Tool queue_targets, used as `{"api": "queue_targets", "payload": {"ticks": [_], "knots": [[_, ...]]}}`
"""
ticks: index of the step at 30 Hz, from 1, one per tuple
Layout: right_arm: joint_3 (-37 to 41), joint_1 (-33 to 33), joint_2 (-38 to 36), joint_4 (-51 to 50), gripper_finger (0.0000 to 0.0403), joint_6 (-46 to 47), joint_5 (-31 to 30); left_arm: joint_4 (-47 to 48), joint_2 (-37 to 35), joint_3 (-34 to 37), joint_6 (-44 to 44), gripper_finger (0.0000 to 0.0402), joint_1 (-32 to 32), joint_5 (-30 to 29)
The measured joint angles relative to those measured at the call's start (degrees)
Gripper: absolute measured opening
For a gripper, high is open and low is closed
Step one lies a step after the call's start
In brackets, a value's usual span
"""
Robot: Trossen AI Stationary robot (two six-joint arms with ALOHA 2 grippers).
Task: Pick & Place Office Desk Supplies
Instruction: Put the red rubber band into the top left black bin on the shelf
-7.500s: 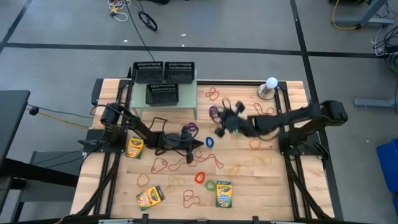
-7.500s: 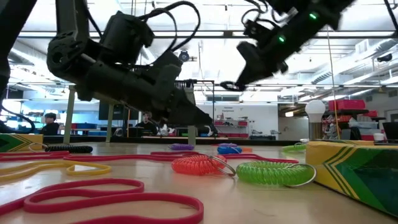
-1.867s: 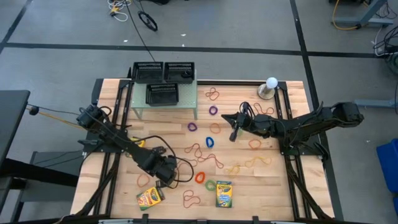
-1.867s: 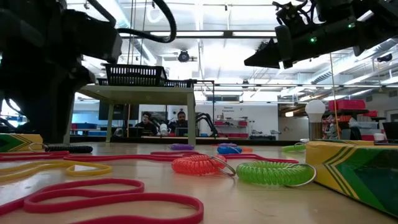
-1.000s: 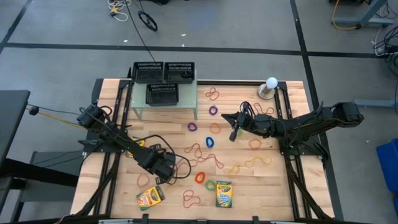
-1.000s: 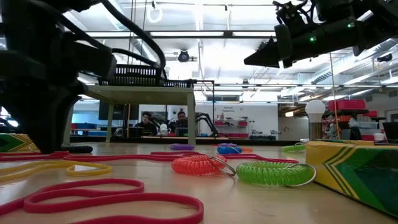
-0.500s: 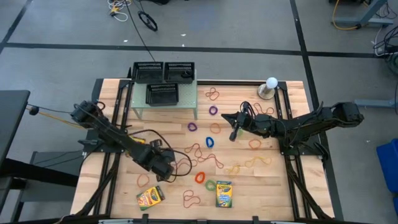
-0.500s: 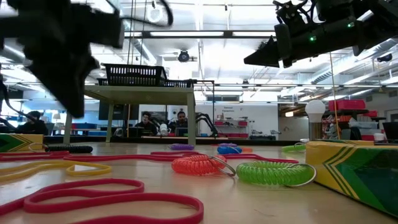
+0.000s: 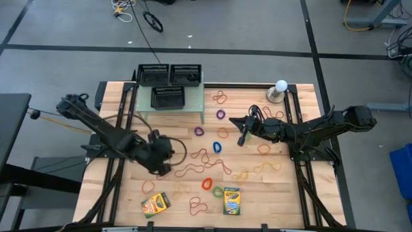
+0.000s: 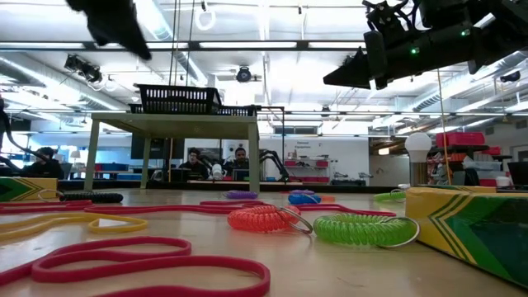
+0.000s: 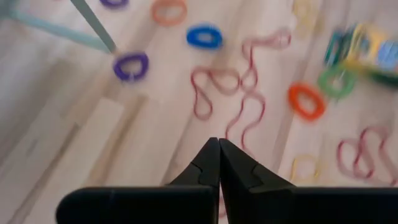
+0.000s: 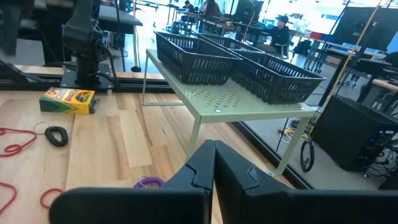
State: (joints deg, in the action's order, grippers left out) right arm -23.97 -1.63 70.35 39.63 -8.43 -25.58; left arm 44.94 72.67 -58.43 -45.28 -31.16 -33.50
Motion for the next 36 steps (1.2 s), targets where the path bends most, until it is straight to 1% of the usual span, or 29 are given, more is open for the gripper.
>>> {"api": "queue_targets", "payload": {"ticks": [3,4,7,9,13,16,18,23,27,32,36], "knots": [[0.0,0.0,0.0,0.0,0.0014,0.0,0.0,-0.1,-3.2,0.0,0.2,0.0003,0.1,-2.0],[0.0,0.0,0.0,0.0,0.0014,0.0,0.0,-0.1,-3.8,0.0,-0.3,0.0004,0.3,-1.7],[0.0,0.0,0.0,0.0,0.0014,0.0,0.0,-0.3,-2.7,0.2,-0.5,0.0010,0.9,2.7],[0.0,0.0,0.0,0.0,0.0014,0.0,0.0,0.5,0.4,0.9,-0.5,0.0024,0.9,5.9],[0.0,0.0,0.0,0.0,0.0014,0.0,0.0,0.8,8.8,2.7,-0.3,0.0068,0.8,11.6],[0.0,0.0,0.0,0.0,0.0014,0.0,0.0,-0.3,14.5,3.7,0.2,0.0102,0.8,14.0],[0.0,0.0,0.0,0.0,0.0014,0.0,0.0,-1.6,17.4,3.7,1.2,0.0123,0.8,14.5],[0.0,0.0,0.0,0.0,0.0014,0.0,0.0,-3.6,22.1,3.7,4.9,0.0160,0.9,16.9],[0.0,0.0,0.0,0.0,0.0014,0.0,0.0,-3.7,25.3,3.7,7.3,0.0169,0.9,17.9],[0.0,0.0,0.0,0.0,0.0014,0.0,0.0,-4.6,28.7,3.5,10.2,0.0169,0.9,17.4],[0.0,0.0,0.0,0.0,0.0014,0.0,0.0,-5.1,29.4,3.5,11.7,0.0159,0.9,17.4]]}}
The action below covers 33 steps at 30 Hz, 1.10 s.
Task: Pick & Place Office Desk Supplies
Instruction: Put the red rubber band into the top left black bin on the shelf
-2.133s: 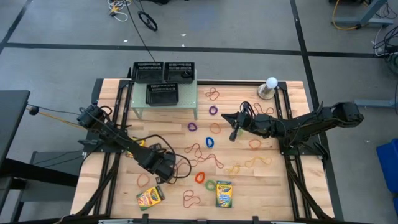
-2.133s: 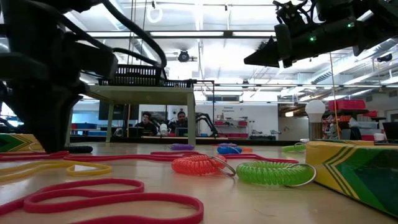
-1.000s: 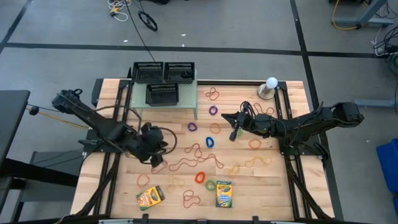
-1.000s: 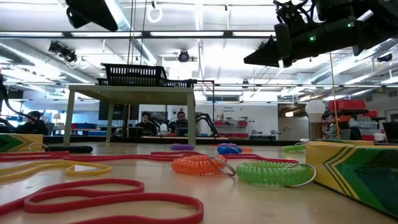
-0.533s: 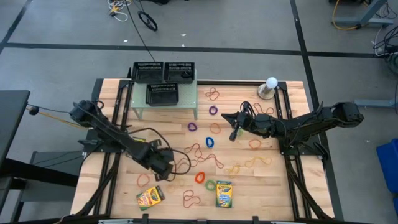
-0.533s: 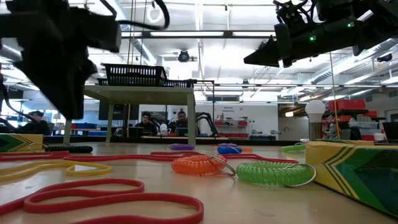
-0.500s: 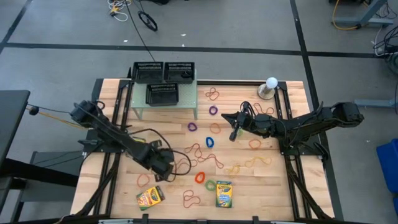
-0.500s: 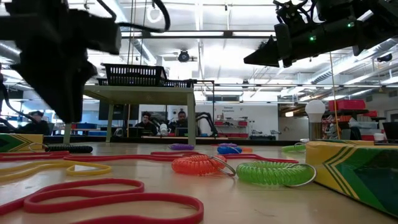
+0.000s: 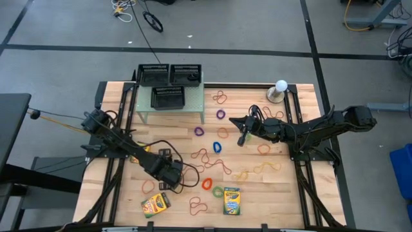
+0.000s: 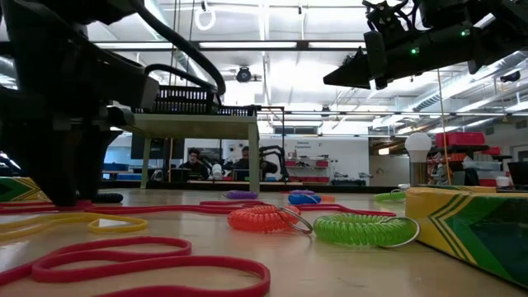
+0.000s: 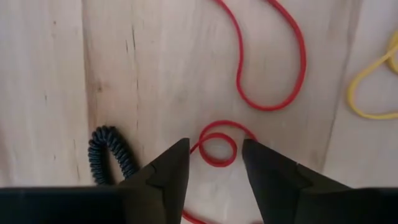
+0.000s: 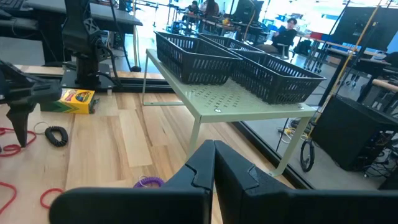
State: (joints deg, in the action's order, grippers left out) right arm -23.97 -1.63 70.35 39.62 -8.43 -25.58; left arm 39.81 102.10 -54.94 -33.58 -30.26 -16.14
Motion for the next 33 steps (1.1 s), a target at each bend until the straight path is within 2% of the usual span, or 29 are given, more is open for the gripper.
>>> {"api": "queue_targets", "payload": {"ticks": [3,10,18,26,29,33], "knots": [[0.0,0.0,0.0,0.0,0.0014,0.0,0.0,-0.4,-0.5,0.0,0.6,0.0126,0.0,0.5],[0.0,0.0,0.0,0.0,0.0014,0.0,0.0,-0.9,-2.0,0.3,0.2,0.0011,0.0,0.8],[0.0,0.0,0.0,0.0,0.0014,0.0,0.0,0.0,-14.8,-1.7,0.3,0.0004,1.4,-2.8],[0.0,0.0,0.0,0.0,0.0014,0.0,0.0,0.0,-31.7,-5.4,3.0,0.0005,5.3,-13.8],[0.0,0.0,0.0,0.0,0.0014,0.0,0.0,0.4,-35.7,-7.4,6.0,0.0005,7.5,-18.3],[0.0,0.0,0.0,0.0,0.0014,0.0,0.0,0.3,-38.8,-11.4,12.6,0.0005,13.1,-21.4]]}}
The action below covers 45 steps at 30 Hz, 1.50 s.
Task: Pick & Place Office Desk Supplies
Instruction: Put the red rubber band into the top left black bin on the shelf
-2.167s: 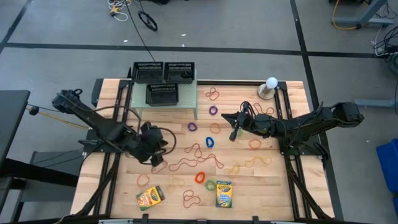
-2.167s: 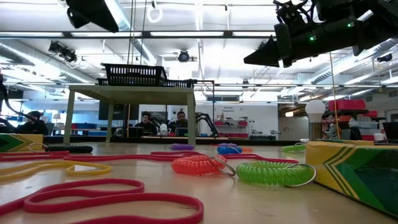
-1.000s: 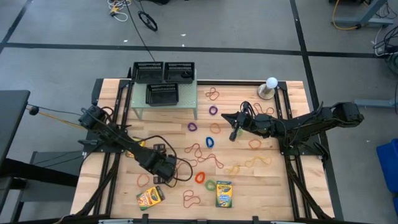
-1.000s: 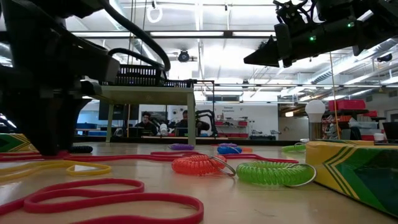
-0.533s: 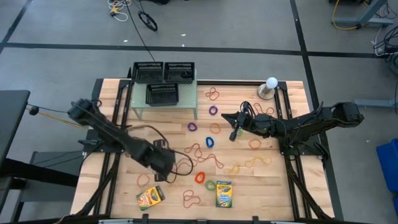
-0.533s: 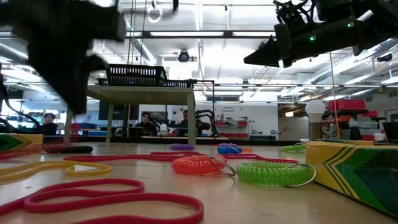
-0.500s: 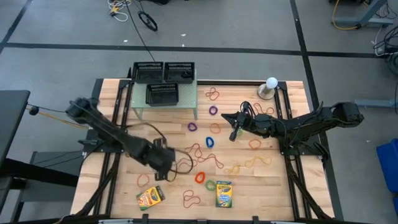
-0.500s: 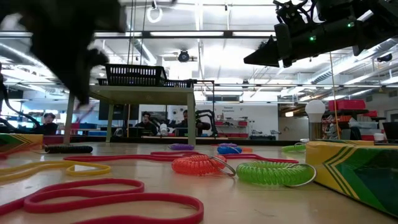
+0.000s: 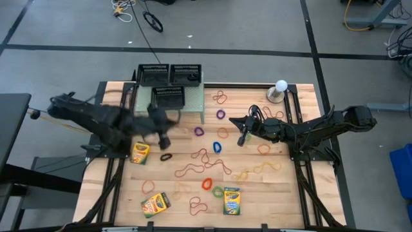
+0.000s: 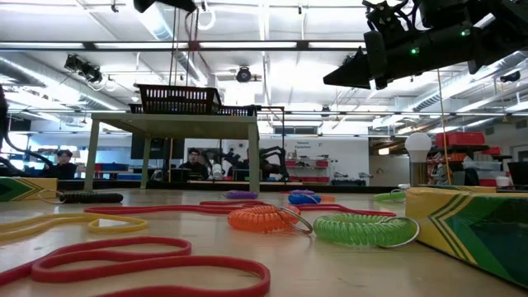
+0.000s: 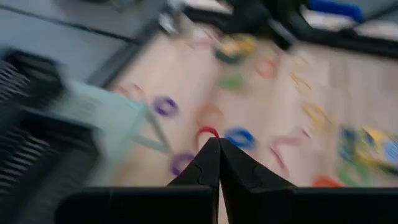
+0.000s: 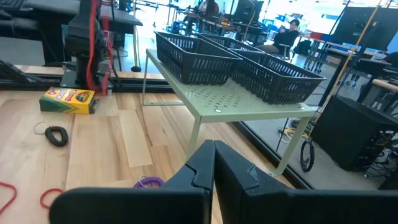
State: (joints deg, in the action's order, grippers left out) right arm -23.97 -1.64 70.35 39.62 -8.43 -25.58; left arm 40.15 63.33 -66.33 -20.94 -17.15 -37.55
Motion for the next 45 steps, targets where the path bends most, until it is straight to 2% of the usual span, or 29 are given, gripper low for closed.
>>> {"api": "queue_targets", "payload": {"ticks": [5,10,13,17,22,26,35,45], "knots": [[0.0,0.0,0.0,0.0,0.0014,0.0,0.0,0.0,-1.0,-6.2,10.4,0.0005,10.1,-1.3],[0.0,0.0,0.0,0.0,0.0014,0.0,0.0,0.1,-1.0,-10.9,18.8,0.0005,23.5,0.0],[0.0,0.0,0.0,0.0,0.0014,0.0,0.0,0.2,-1.1,-11.4,21.6,0.0005,32.8,3.9],[0.0,0.0,0.0,0.0,0.0014,0.0,0.0,0.5,-0.9,-11.4,23.8,0.0005,45.3,12.7],[0.0,0.0,0.0,0.0,0.0014,0.0,0.0,1.8,1.3,-11.5,25.6,0.0005,55.0,19.7],[0.0,0.0,0.0,0.0,0.0014,0.0,0.0,5.0,3.3,-11.4,26.5,0.0005,59.4,22.7],[0.0,0.0,0.0,0.0,0.0014,0.0,0.0,7.0,8.0,-11.4,28.8,0.0005,65.2,24.5],[0.0,0.0,0.0,0.0,0.0014,0.0,0.0,12.8,12.6,-11.4,29.1,0.0013,67.2,24.6]]}}
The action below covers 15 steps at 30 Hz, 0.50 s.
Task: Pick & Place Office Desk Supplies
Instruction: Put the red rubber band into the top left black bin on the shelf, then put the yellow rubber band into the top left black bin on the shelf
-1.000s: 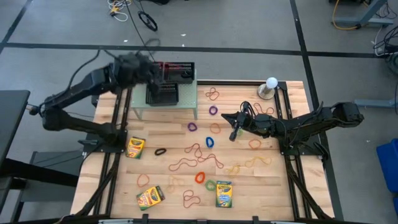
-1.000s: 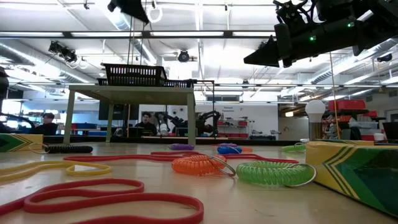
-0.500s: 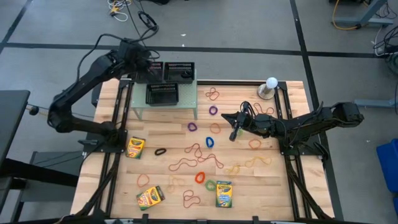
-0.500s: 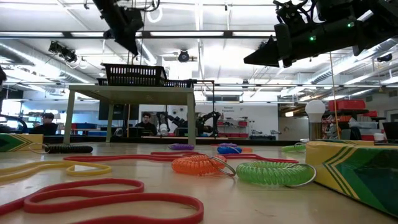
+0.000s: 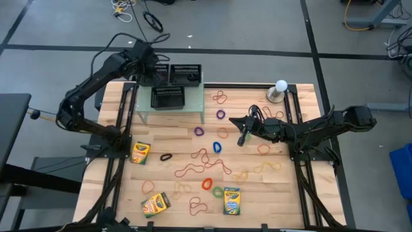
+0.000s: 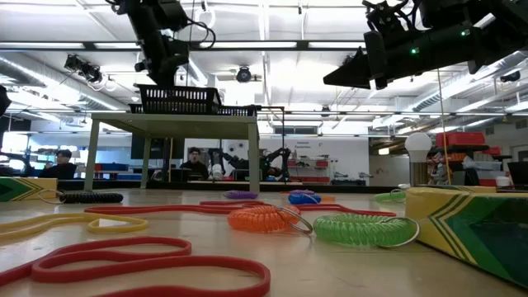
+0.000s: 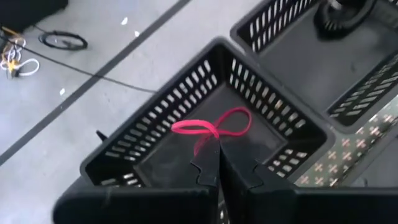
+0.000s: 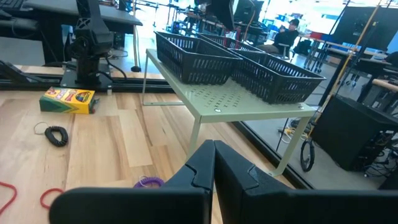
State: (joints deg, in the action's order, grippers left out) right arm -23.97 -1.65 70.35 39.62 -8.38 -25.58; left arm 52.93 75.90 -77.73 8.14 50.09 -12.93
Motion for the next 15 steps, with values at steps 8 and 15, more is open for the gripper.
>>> {"api": "queue_targets", "payload": {"ticks": [8,15], "knots": [[0.0,0.0,0.0,0.0,0.0014,0.0,0.0,2.8,-0.5,0.0,0.9,0.0082,-1.4,-1.9],[0.0,0.0,0.0,0.0,0.0014,0.2,0.0,6.5,-3.5,0.0,1.1,0.0112,-4.8,-5.1]]}}
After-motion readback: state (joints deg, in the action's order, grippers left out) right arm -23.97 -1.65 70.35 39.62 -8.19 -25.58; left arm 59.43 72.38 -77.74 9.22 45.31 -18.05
